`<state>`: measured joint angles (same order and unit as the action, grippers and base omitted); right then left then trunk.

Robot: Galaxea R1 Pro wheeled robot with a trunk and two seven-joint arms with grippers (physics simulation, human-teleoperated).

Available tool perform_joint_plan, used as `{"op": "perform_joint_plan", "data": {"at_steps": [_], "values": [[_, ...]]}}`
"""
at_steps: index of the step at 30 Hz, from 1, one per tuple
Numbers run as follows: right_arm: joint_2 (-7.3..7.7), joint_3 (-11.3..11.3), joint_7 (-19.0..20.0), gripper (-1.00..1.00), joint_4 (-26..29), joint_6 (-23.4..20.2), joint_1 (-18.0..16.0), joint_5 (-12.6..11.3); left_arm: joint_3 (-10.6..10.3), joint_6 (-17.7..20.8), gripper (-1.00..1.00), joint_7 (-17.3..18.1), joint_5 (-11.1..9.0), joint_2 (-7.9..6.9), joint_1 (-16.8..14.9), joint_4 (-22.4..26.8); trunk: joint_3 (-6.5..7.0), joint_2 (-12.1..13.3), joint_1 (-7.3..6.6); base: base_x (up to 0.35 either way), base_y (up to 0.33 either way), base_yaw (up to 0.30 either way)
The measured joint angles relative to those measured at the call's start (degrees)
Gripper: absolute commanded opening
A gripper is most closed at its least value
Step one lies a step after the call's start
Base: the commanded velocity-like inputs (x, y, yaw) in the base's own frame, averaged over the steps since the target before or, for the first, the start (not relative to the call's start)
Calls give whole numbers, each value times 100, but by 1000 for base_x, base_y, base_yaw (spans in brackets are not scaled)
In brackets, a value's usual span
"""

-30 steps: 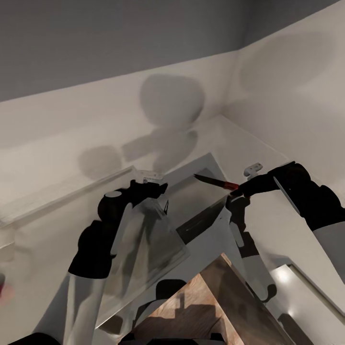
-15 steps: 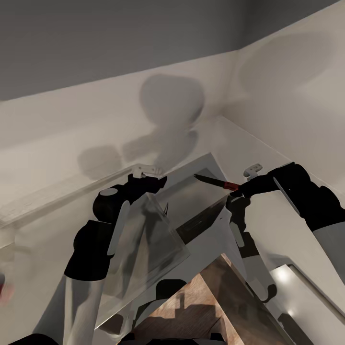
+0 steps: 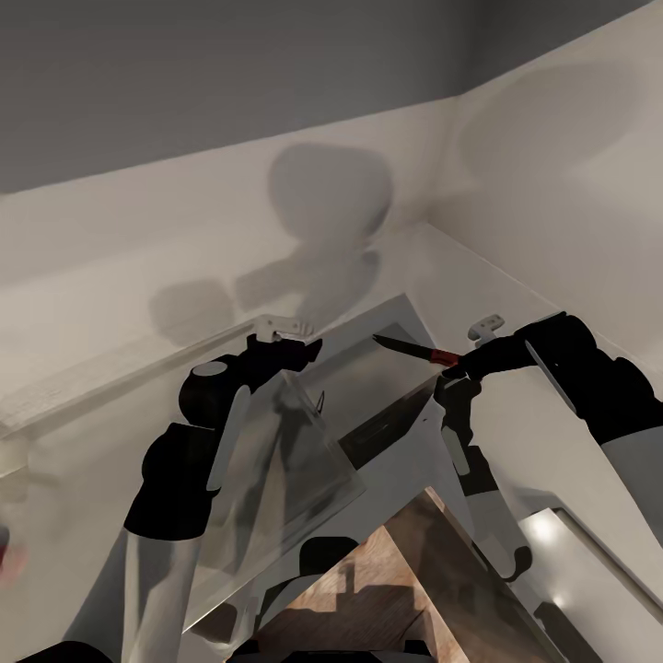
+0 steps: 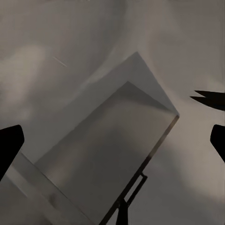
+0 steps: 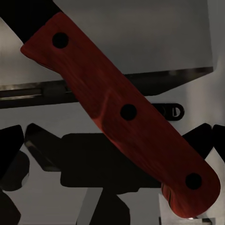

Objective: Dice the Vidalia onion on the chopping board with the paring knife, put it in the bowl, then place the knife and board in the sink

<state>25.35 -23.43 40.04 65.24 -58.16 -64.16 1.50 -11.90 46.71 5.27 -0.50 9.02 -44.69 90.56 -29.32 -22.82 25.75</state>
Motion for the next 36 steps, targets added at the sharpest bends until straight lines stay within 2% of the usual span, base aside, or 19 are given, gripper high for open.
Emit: {"op": "perform_joint_plan", "data": {"at_steps": [23,36], "values": [[0,-7,-6,100,-5,15,5,7,-10,0,100,2,0,50,0,0,-1,-1,-1,0,0,0],[1,-2,-12,100,62,29,1,67,-10,0,100,2,0,78,1,1,-62,-3,-20,0,0,0]]}}
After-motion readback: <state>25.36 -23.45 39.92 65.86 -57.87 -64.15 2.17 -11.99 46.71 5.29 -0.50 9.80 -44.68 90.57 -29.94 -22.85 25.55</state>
